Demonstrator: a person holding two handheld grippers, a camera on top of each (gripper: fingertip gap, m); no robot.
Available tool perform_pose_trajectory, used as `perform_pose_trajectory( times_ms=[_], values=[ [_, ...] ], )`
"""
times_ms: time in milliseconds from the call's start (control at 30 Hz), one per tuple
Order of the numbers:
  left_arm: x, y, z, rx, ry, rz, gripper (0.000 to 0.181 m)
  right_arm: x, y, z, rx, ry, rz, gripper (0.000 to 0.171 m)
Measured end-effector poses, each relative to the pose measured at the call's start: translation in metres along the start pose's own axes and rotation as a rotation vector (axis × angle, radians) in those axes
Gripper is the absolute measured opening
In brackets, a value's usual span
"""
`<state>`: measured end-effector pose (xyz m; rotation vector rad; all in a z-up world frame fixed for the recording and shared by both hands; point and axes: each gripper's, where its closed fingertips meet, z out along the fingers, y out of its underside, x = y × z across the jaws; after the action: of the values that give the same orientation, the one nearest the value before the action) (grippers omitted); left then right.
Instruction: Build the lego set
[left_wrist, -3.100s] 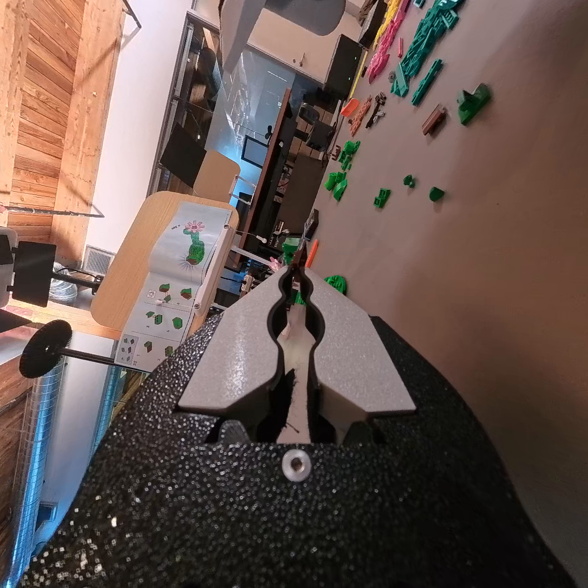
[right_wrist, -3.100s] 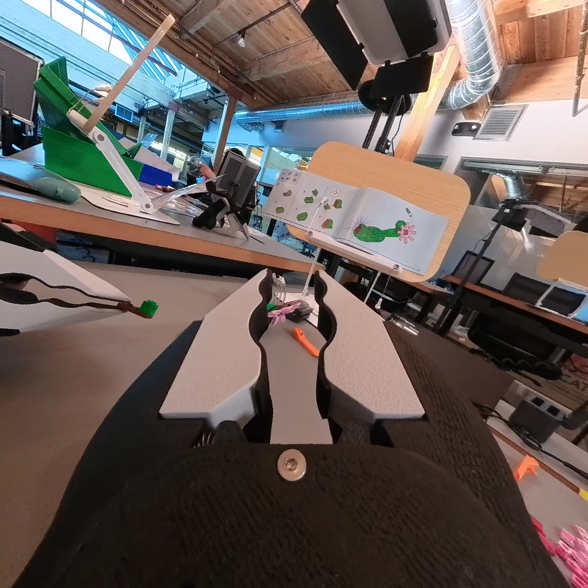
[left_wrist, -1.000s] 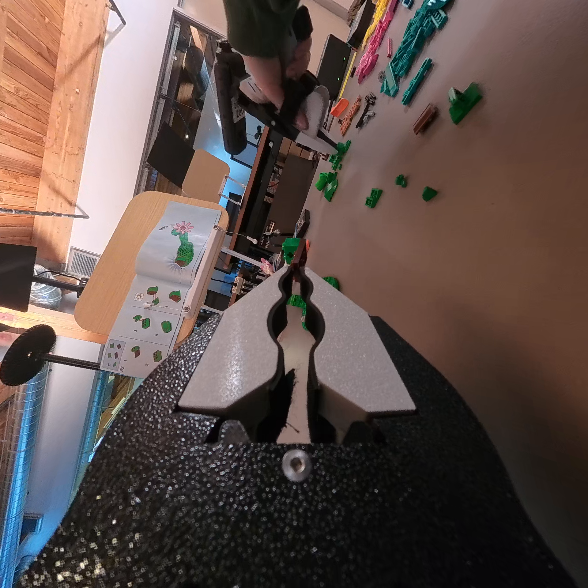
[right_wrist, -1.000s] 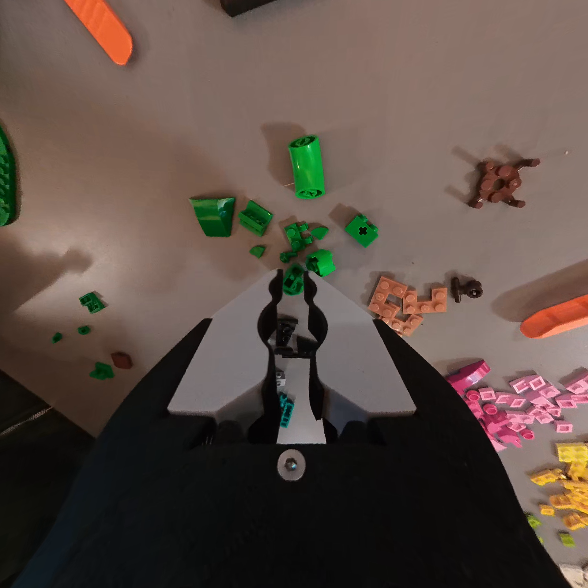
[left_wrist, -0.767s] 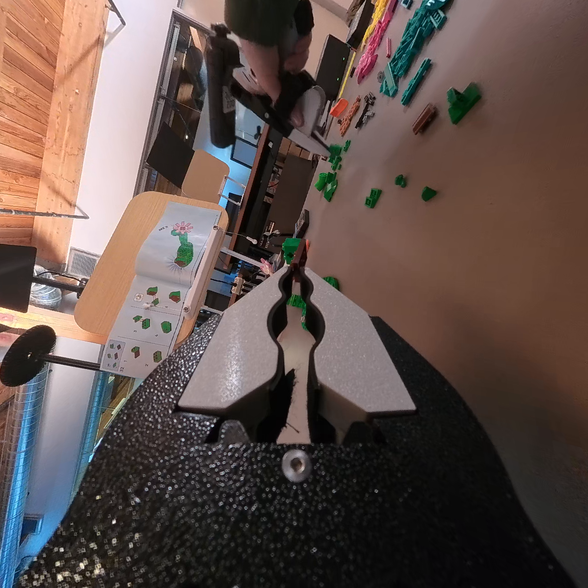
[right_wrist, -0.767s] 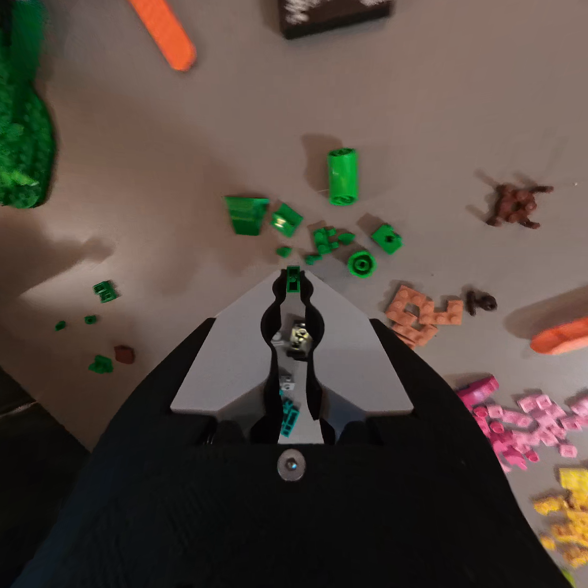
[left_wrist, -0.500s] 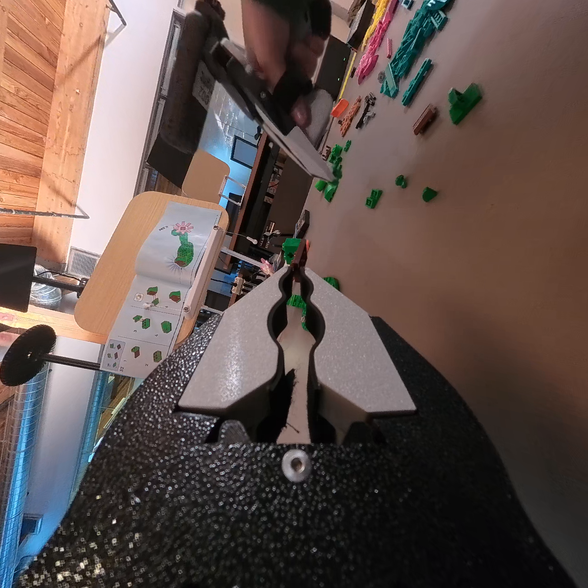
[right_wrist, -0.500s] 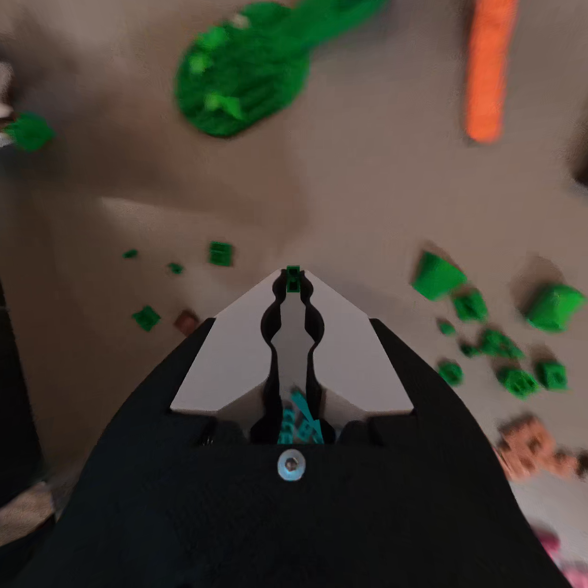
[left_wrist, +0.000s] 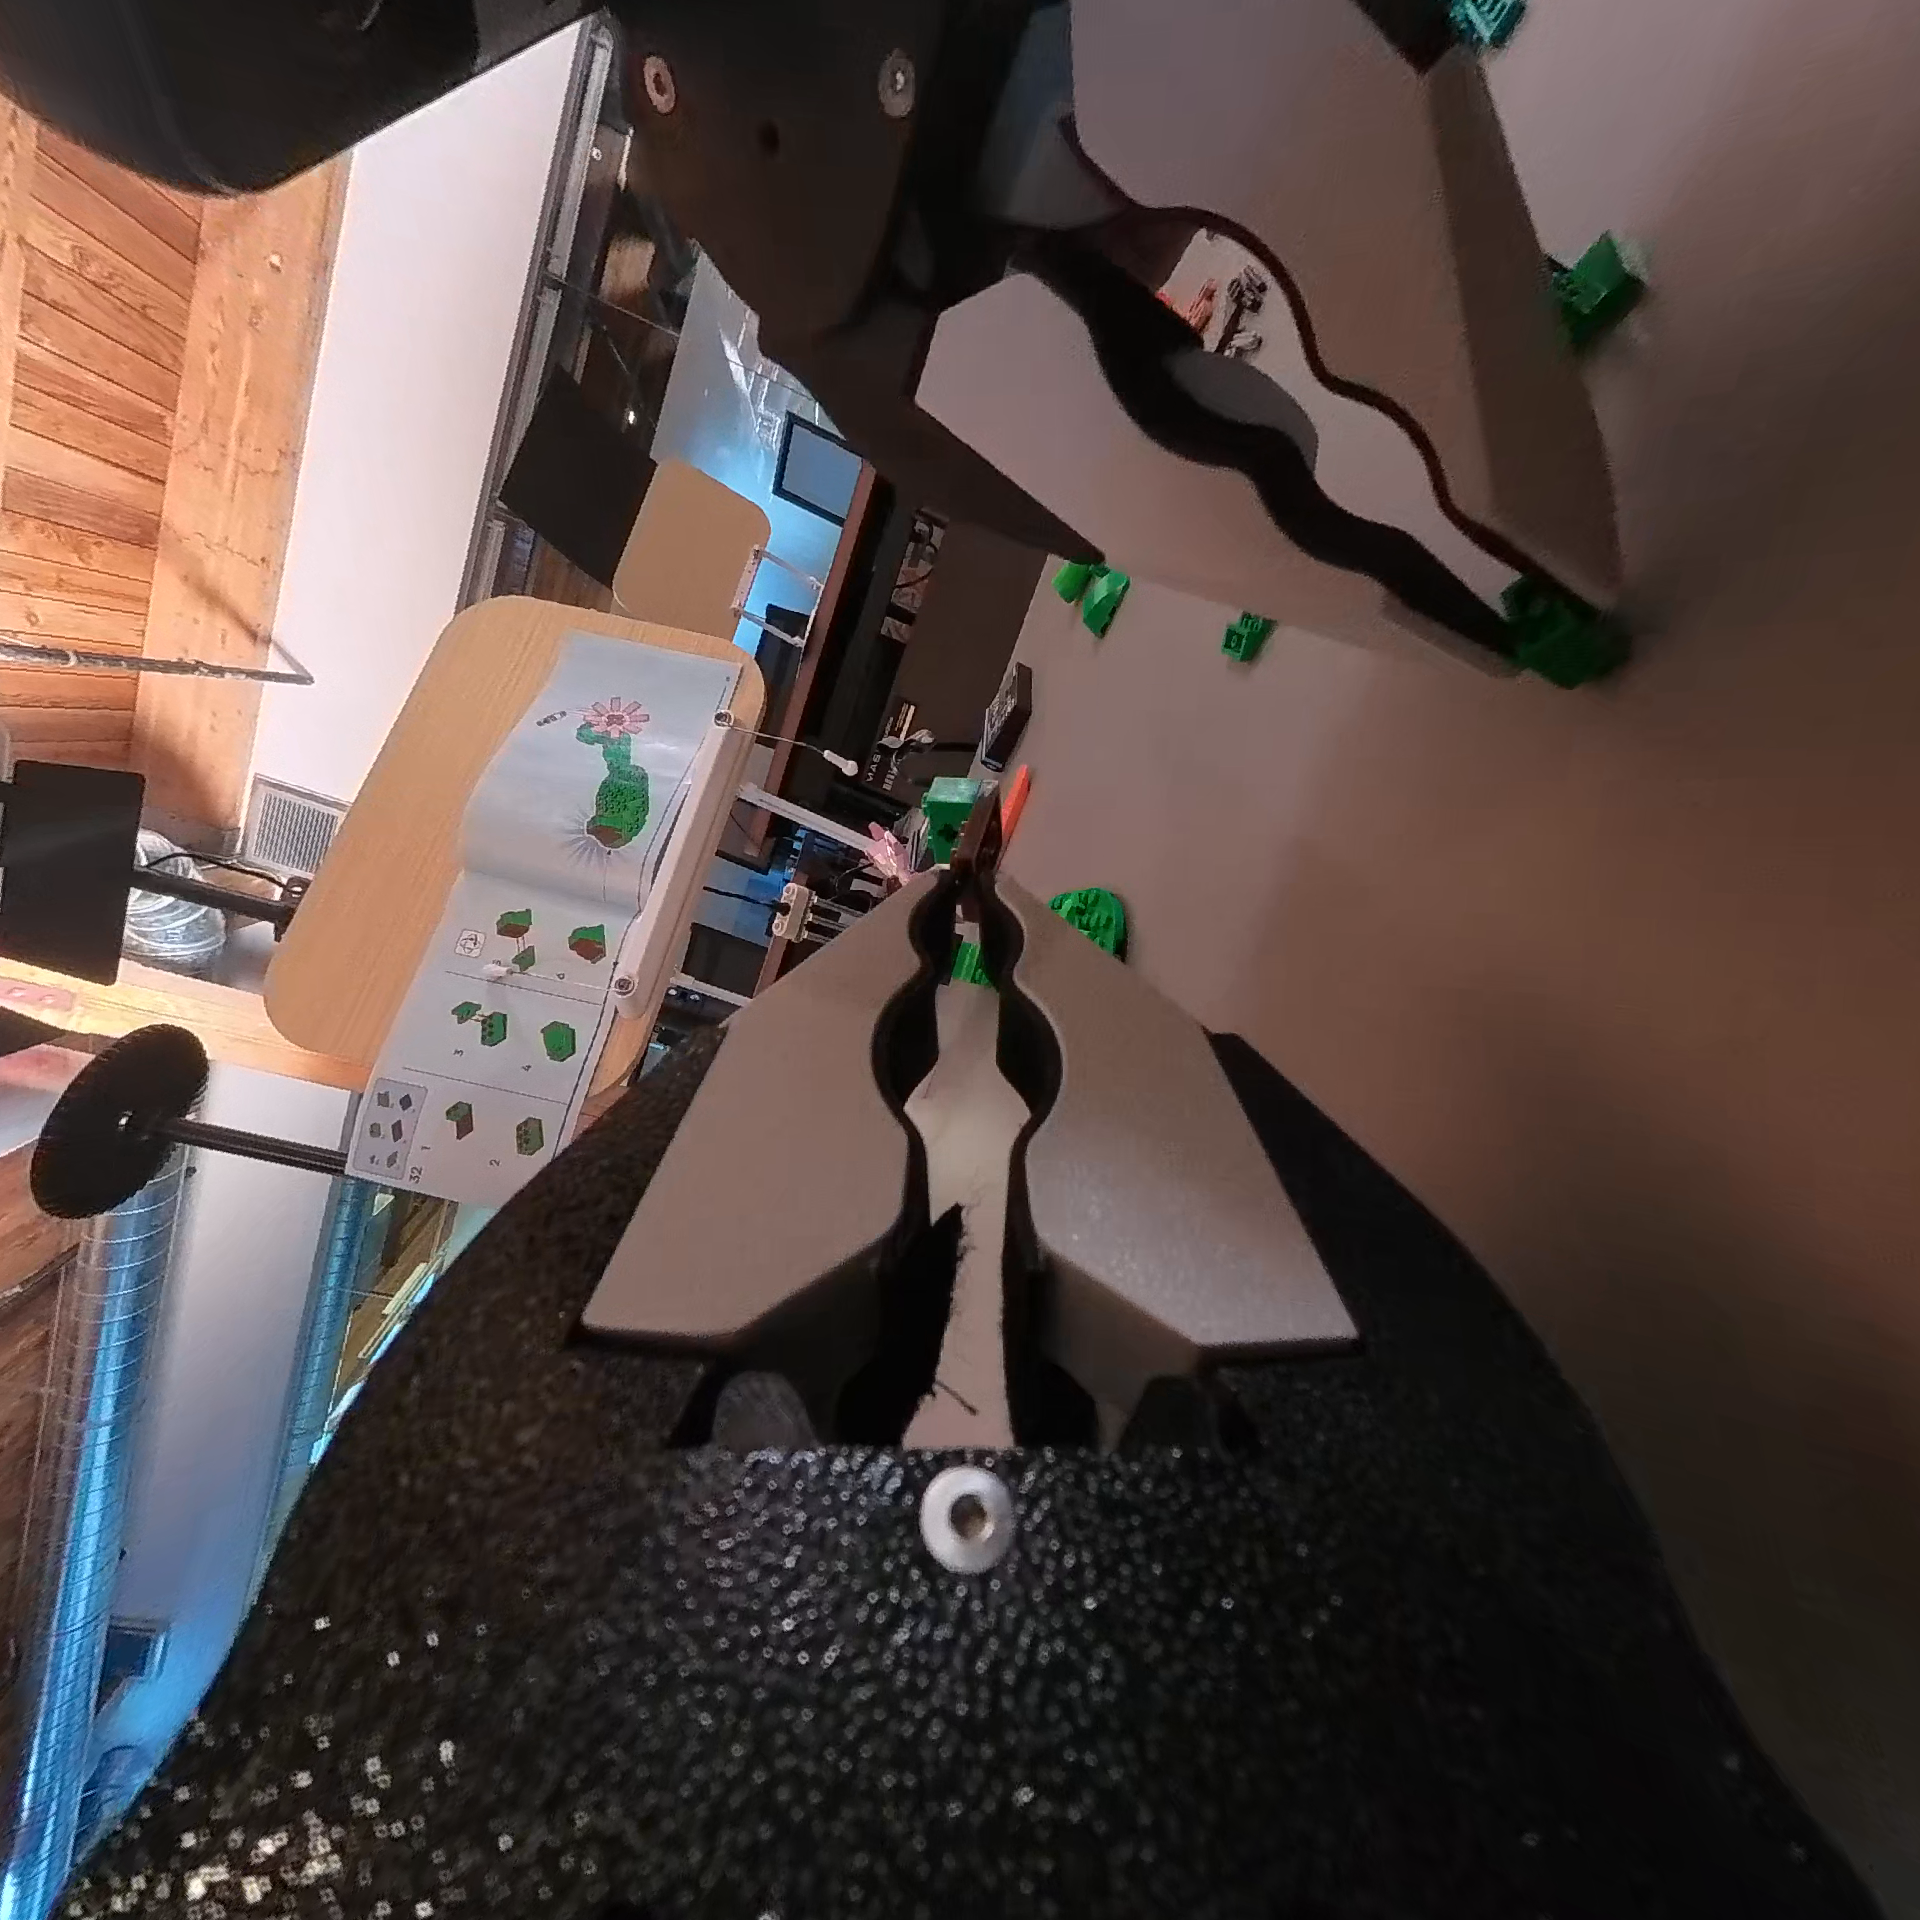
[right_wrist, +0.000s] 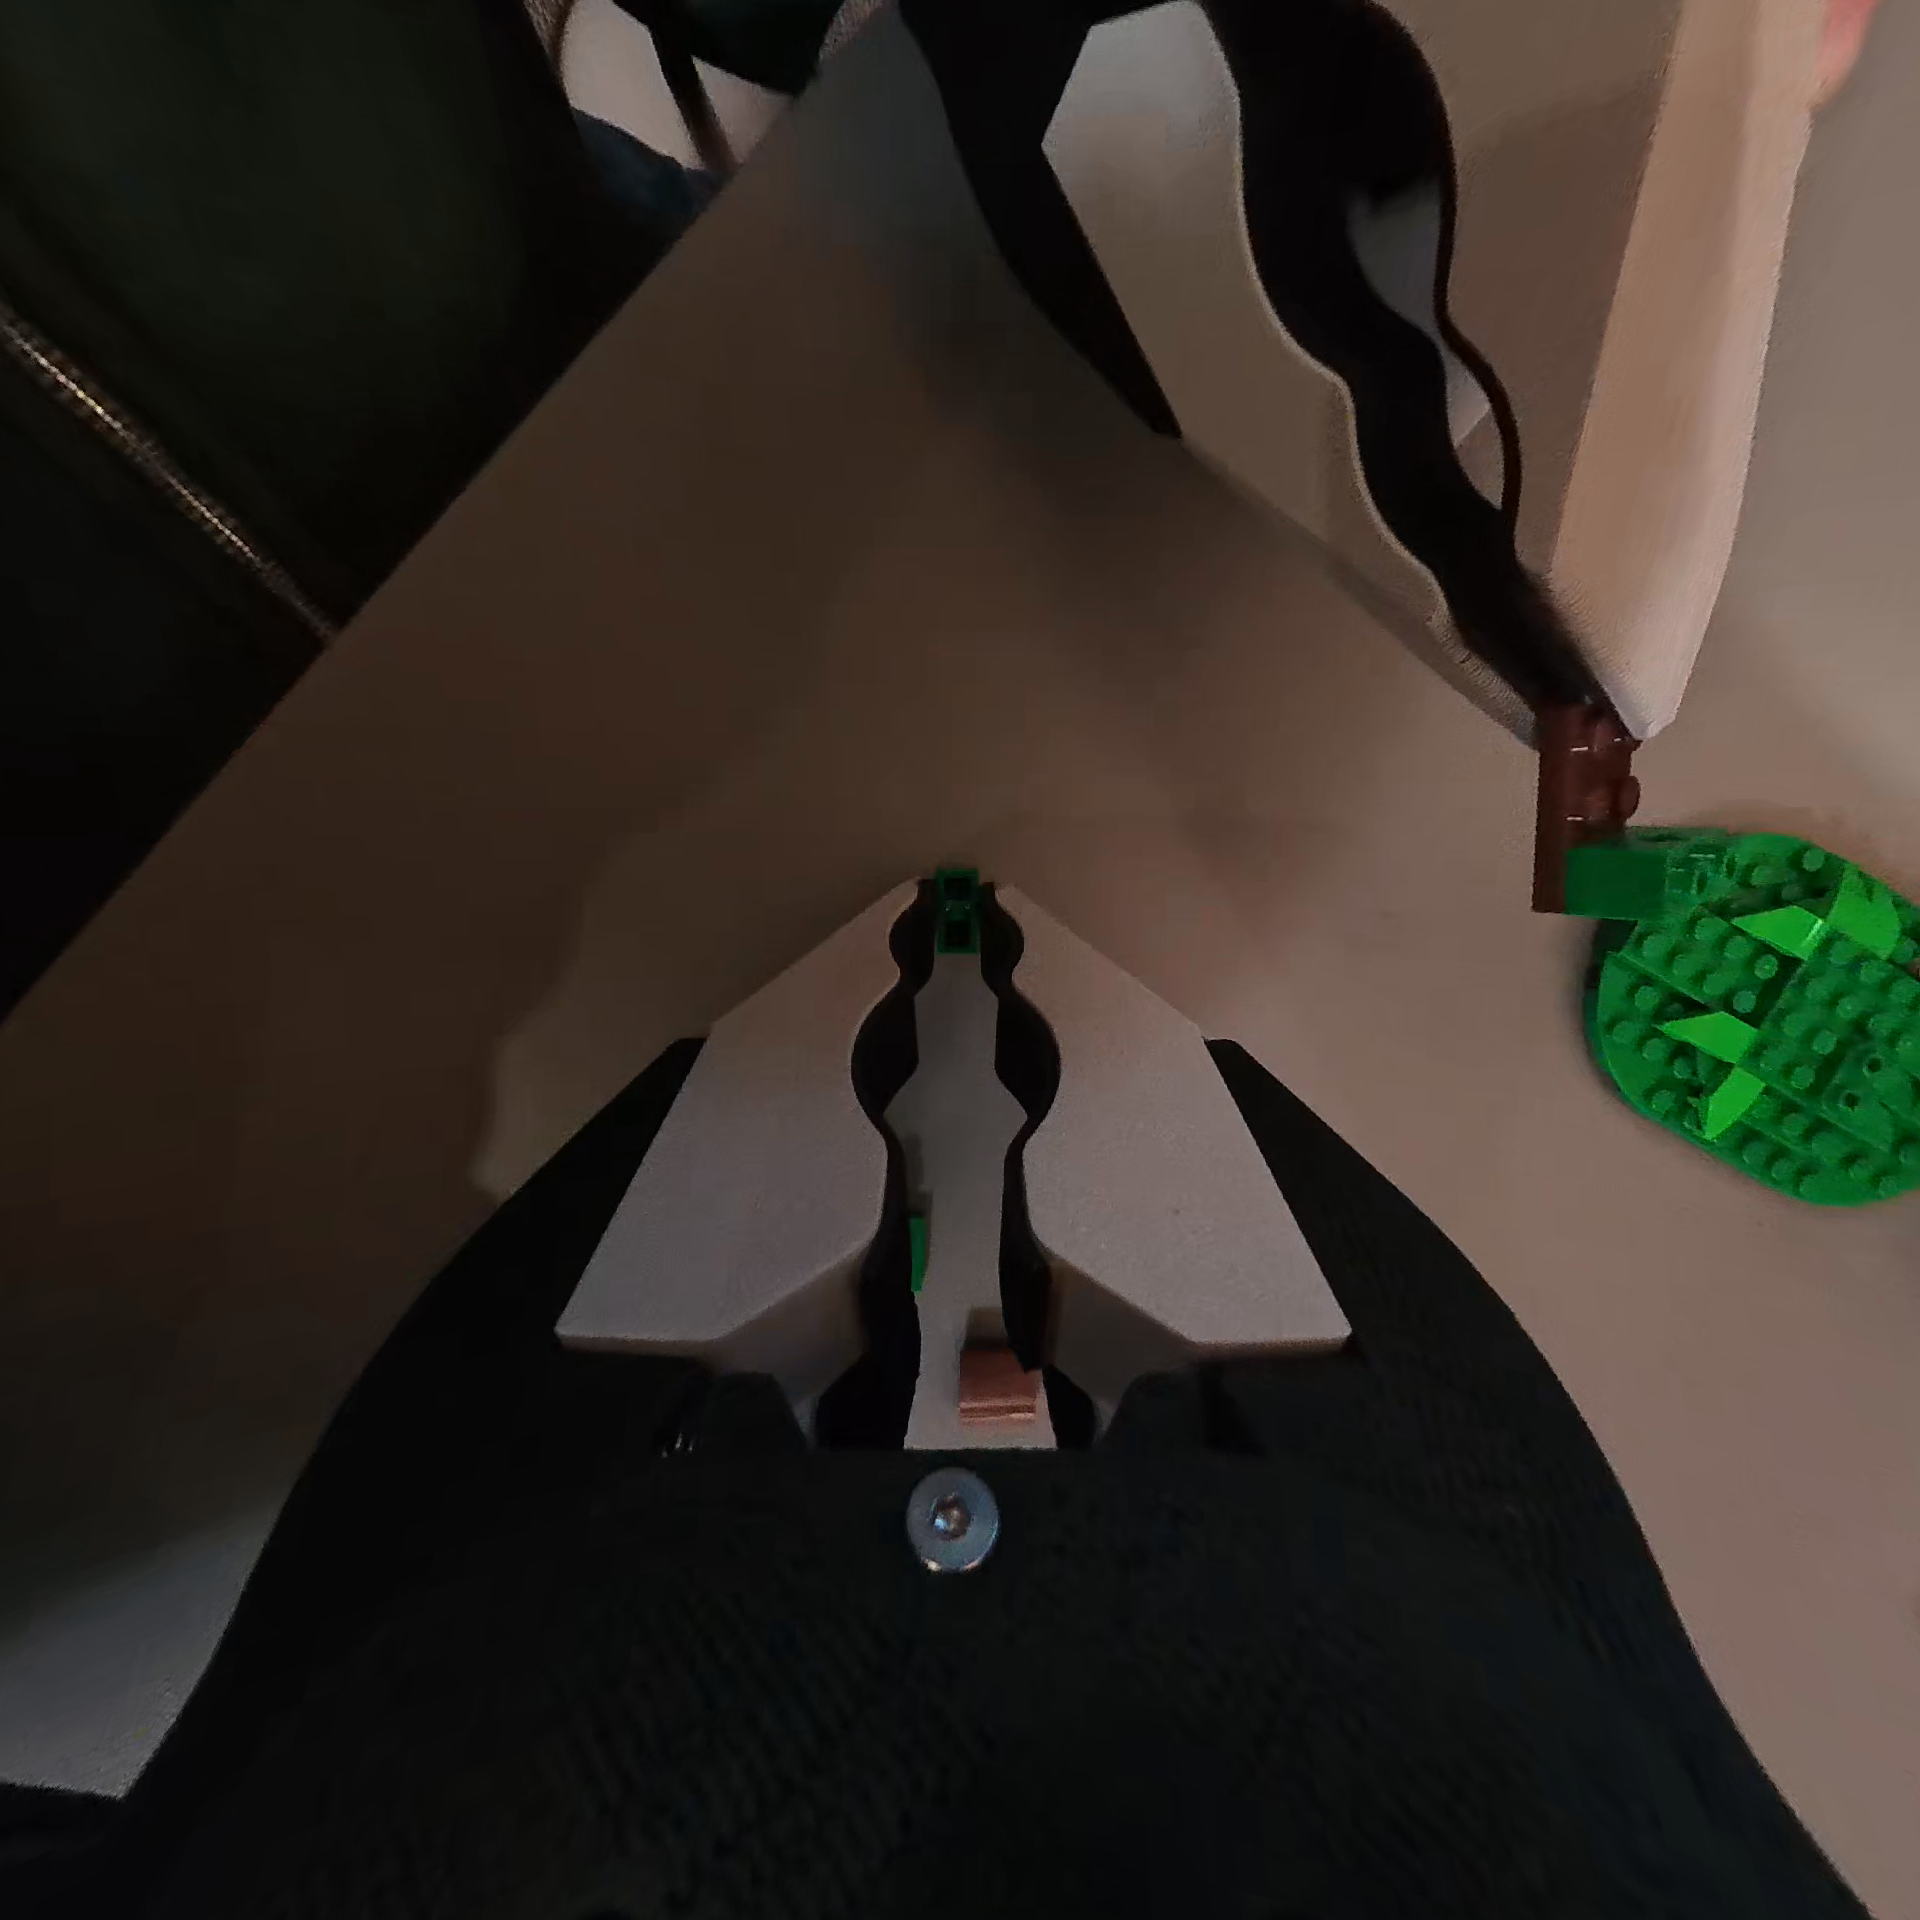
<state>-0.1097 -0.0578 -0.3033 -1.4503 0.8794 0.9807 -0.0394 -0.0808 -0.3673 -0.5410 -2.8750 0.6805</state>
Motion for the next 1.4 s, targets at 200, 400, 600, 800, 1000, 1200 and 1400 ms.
perform_pose_trajectory(
  times_ms=[200, 400, 600, 800, 1000, 1200, 1400],
  values=[
    [-0.002, 0.001, 0.000, -0.004, -0.012, -0.003, 0.000, -0.002, -0.007, -0.007, 0.062, -0.019, 0.040, 0.027],
    [-0.001, 0.000, 0.000, -0.004, -0.007, 0.000, 0.001, 0.104, 0.068, -0.103, 0.073, 0.391, 0.396, 0.023],
    [0.000, 0.001, 0.000, -0.004, -0.001, 0.000, 0.001, 0.182, 0.238, -0.181, 0.031, 0.687, 1.215, 0.020],
    [-0.001, 0.000, -0.001, -0.001, 0.001, -0.004, 0.001, 0.167, 0.275, -0.150, -0.064, 0.466, 1.477, 0.020],
    [-0.001, 0.000, -0.001, 0.001, 0.003, 0.000, 0.001, 0.171, 0.281, -0.138, -0.090, 0.465, 1.525, 0.023],
    [-0.001, 0.001, 0.000, -0.007, 0.006, 0.002, 0.001, 0.167, 0.287, -0.129, -0.185, 0.470, 1.511, 0.022],
    [0.001, 0.002, 0.001, -0.009, 0.016, 0.008, 0.001, 0.168, 0.286, -0.129, -0.200, 0.465, 1.494, 0.017]
  ],
)
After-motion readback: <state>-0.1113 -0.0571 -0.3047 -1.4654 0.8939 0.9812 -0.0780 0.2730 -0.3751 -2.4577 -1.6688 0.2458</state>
